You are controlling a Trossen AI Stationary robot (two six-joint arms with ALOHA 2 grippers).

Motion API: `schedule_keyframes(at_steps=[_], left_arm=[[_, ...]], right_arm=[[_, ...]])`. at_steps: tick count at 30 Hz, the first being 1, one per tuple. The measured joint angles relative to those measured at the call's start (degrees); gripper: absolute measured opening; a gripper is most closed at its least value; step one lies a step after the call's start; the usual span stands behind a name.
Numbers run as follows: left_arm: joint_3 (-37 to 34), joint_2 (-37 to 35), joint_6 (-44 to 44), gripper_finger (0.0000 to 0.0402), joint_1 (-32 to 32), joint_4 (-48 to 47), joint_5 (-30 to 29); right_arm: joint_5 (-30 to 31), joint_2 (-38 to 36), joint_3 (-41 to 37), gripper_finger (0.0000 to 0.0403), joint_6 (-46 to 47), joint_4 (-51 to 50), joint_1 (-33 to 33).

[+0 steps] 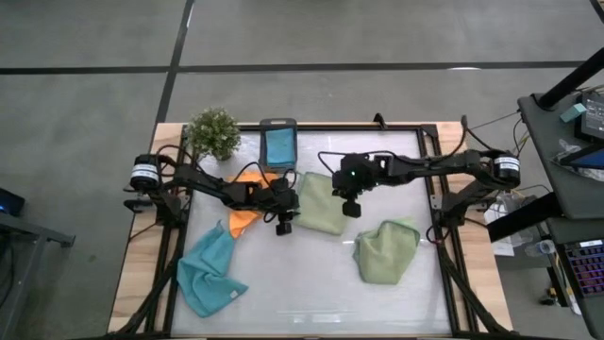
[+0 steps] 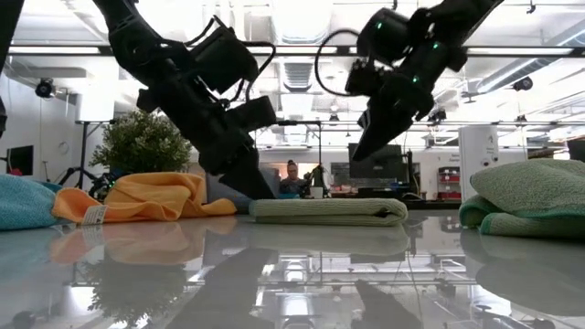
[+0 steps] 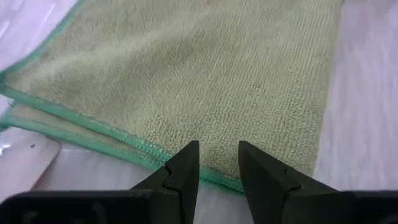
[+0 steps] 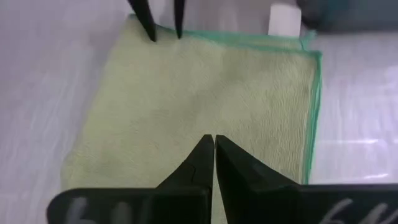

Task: Fold microfiber towels
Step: Fold the top green towel

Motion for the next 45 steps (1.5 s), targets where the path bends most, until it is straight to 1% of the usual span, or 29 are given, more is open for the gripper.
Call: schedule_keyframes(at_steps=[5,9,12,15,18,21,24,30,33,35,38,39,43,45], left_arm=[[0.00,-1.95,0.00,0.0097,0.00,-0.04,-0.11],[0.00,-4.49,0.36,0.0097,-0.16,0.03,-0.15],[0.00,-6.33,6.86,0.0097,-2.11,-1.02,-0.42],[0.53,-7.05,11.37,0.0098,-5.77,-1.38,-3.49],[1.33,-7.31,12.20,0.0104,-9.12,-1.61,-8.27],[1.53,-7.56,13.49,0.0123,-11.86,-1.68,-10.66],[1.57,-7.57,13.72,0.0154,-13.67,-1.63,-10.71],[0.50,-7.57,13.79,0.0208,-14.21,-1.74,-12.00],[0.10,-7.51,13.77,0.0216,-14.23,-1.33,-12.09],[0.04,-6.47,13.77,0.0216,-14.23,0.28,-12.47],[-0.07,-4.38,13.77,0.0216,-14.23,3.32,-12.87],[-0.04,-3.58,13.81,0.0216,-14.23,4.30,-13.38],[0.12,-1.27,15.12,0.0216,-14.17,4.85,-18.58],[0.17,-0.90,15.14,0.0216,-13.99,4.68,-19.37]], right_arm=[[8.56,-1.37,-1.89,0.0009,0.79,3.92,6.27],[10.07,-1.60,-2.15,0.0009,2.91,4.36,10.30],[10.19,-1.32,-2.03,0.0009,6.55,4.33,12.90],[10.63,-0.95,-1.91,0.0009,9.50,4.31,15.42],[15.20,-0.91,-1.82,0.0009,11.56,4.46,18.50],[20.78,-0.91,-1.80,0.0009,13.09,4.67,21.81],[24.90,-0.91,-1.80,0.0009,16.26,5.24,24.63],[25.55,-0.18,-1.80,0.0012,21.69,5.38,28.90],[25.41,1.36,-1.80,0.0028,22.99,5.75,30.33],[25.61,2.59,-1.80,0.0045,23.61,5.94,30.60],[27.43,4.99,-1.58,0.0077,23.95,6.61,30.58],[28.13,5.84,-1.60,0.0089,23.99,6.89,30.58],[29.43,9.19,-1.54,0.0140,24.08,8.64,29.73],[29.53,10.86,-1.54,0.0164,24.10,9.13,29.03]])
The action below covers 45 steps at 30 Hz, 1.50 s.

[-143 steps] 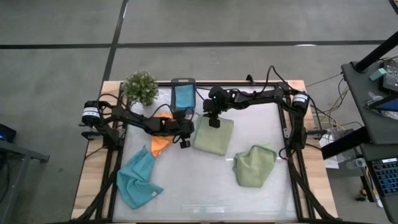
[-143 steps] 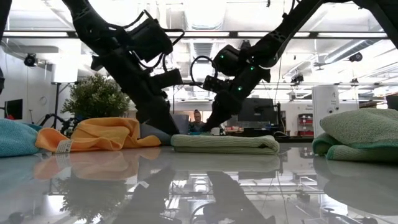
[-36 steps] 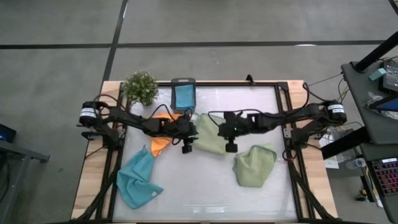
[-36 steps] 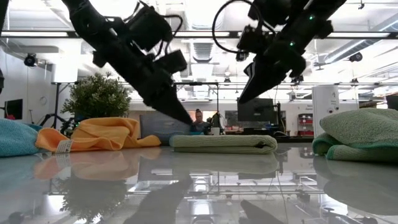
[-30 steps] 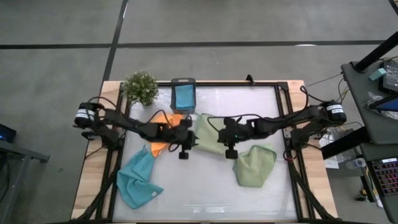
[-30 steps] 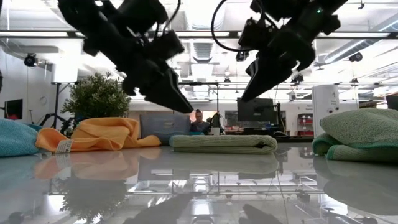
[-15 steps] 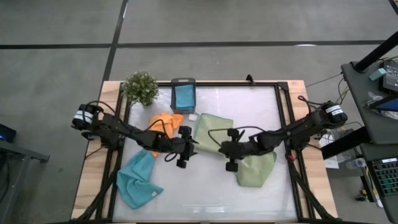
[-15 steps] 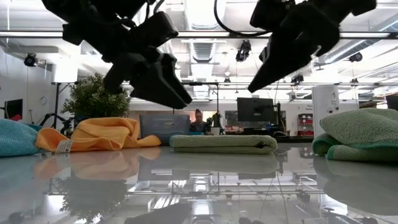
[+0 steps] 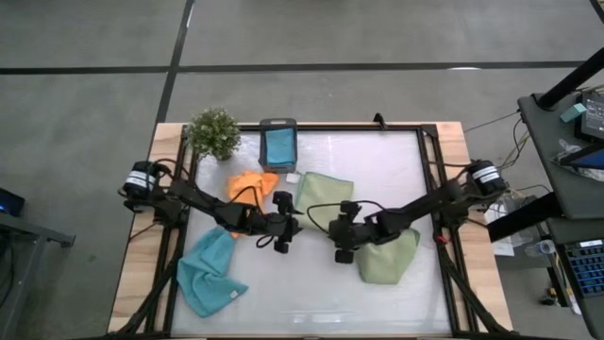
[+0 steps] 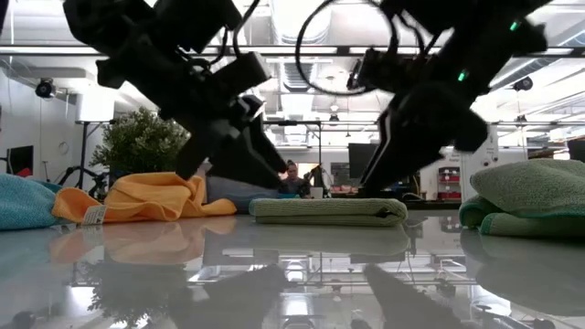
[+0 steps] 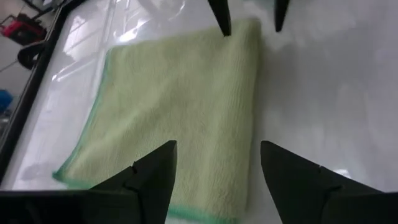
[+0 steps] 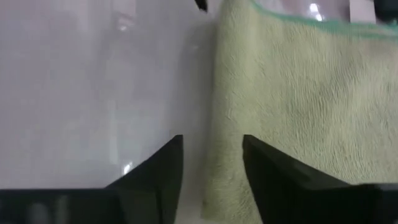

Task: Fold microfiber towels
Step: Fold the top green towel

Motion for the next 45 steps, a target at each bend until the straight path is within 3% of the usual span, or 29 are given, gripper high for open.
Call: schedule_keyframes(at_steps=[6,12,17,25,31,45], left_arm=[[0.00,0.74,0.05,0.0216,0.20,1.66,-0.18],[-0.09,0.82,-0.11,0.0216,0.20,1.74,-0.32],[-0.12,0.82,-0.42,0.0216,0.20,1.88,-0.35],[-0.11,0.45,-0.43,0.0216,0.20,1.71,-0.32],[-0.11,-2.11,-0.44,0.0216,0.24,-2.89,-0.32],[-0.14,-0.90,1.07,0.0216,0.66,-1.35,3.11]], right_arm=[[0.08,4.82,1.38,0.0208,-0.83,2.38,-1.63],[1.03,8.92,3.50,0.0201,-2.04,2.70,-3.24],[0.94,9.61,3.82,0.0154,-2.65,2.51,-3.44],[1.26,9.68,3.70,0.0028,-4.75,2.04,-3.72],[-1.27,7.67,3.43,0.0013,-8.18,0.82,-2.96],[-31.17,0.02,3.65,0.0013,-3.68,2.70,0.09]])
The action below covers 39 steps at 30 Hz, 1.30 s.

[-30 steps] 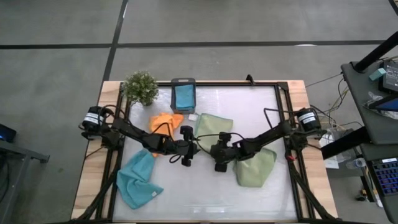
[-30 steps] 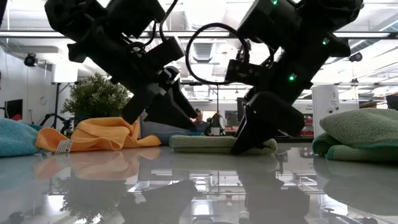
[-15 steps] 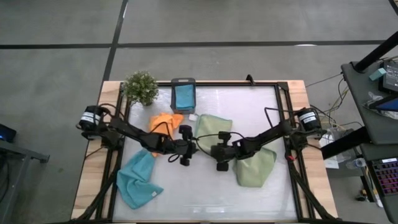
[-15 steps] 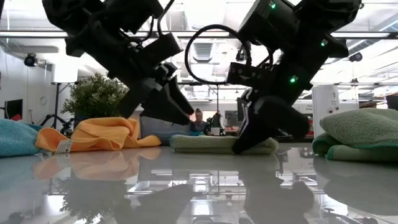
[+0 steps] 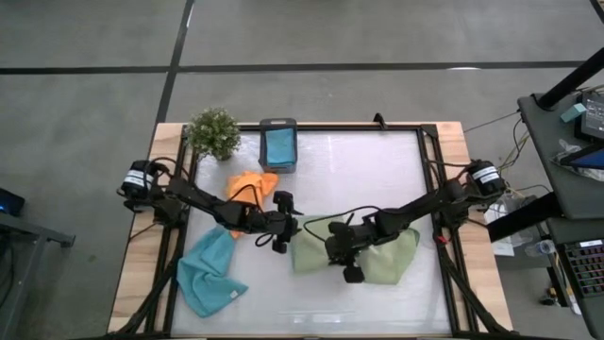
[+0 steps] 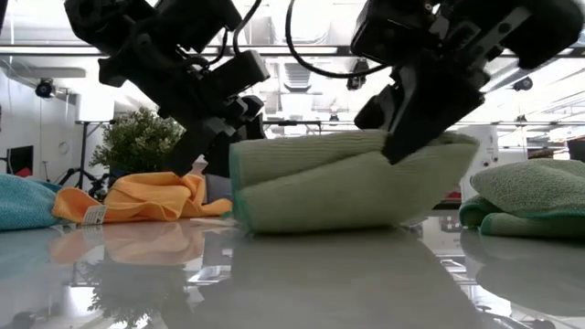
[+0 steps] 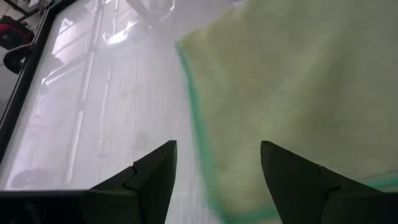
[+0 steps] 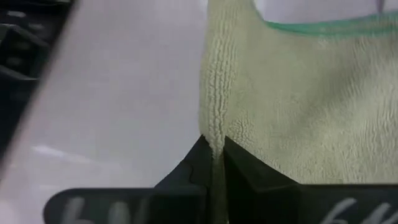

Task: Fold microfiber towels
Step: Fold the top green towel

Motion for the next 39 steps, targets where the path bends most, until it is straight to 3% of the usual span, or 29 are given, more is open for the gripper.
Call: schedule_keyframes(at_steps=[8,20,39], left_arm=[[-0.21,0.41,-4.33,0.0216,0.00,1.16,0.00],[-0.01,7.88,-6.12,0.0216,0.06,4.60,-0.46],[-0.14,8.52,-5.64,0.0216,-0.11,5.57,1.14]], right_arm=[[-3.76,0.22,1.05,0.0013,1.03,-0.10,0.60],[-4.00,0.20,4.09,0.0012,1.54,-1.09,0.19],[-3.85,2.07,4.28,0.0012,-1.10,-6.55,-12.41]])
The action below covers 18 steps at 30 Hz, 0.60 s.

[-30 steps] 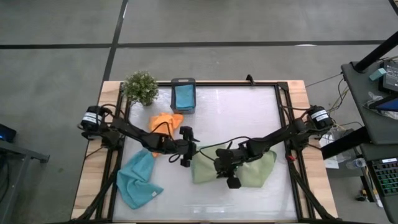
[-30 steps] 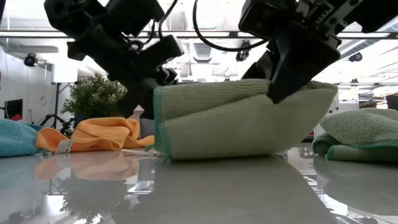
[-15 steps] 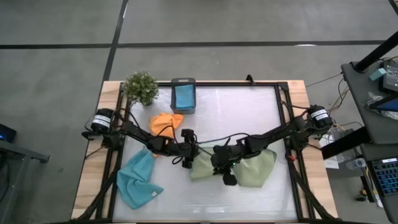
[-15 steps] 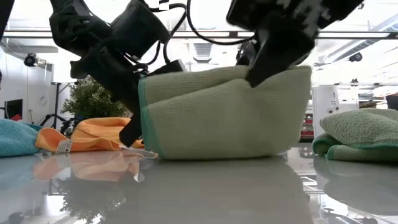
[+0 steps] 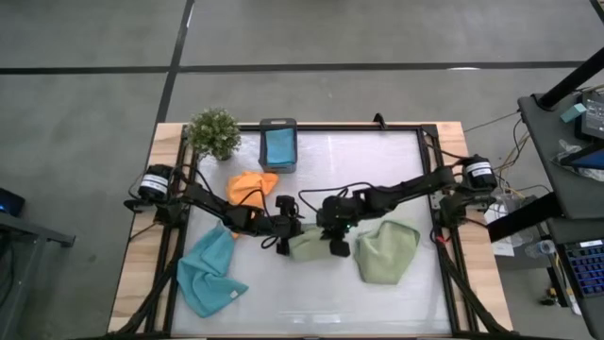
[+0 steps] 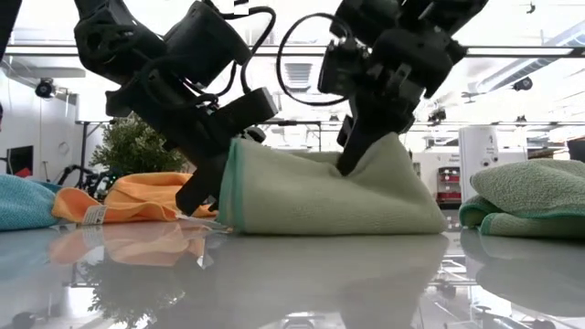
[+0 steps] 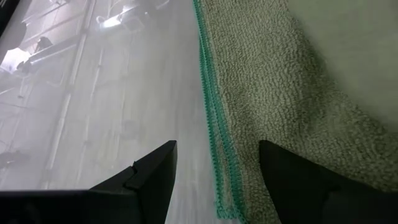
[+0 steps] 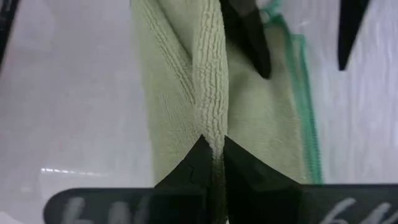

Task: Fold microfiber towels
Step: Fold the top green towel

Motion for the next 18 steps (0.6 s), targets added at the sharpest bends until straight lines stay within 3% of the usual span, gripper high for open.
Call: schedule_keyframes(at_steps=[10,18], left_arm=[[-0.15,-1.85,0.00,0.0216,-0.08,-2.74,0.04],[-0.13,-7.66,0.04,0.0216,-0.26,-13.05,0.11]], right_arm=[[0.49,2.77,-0.07,0.0012,-2.48,-1.99,-2.28],[0.67,4.16,-0.07,0.0012,-3.44,-1.57,-2.44]])
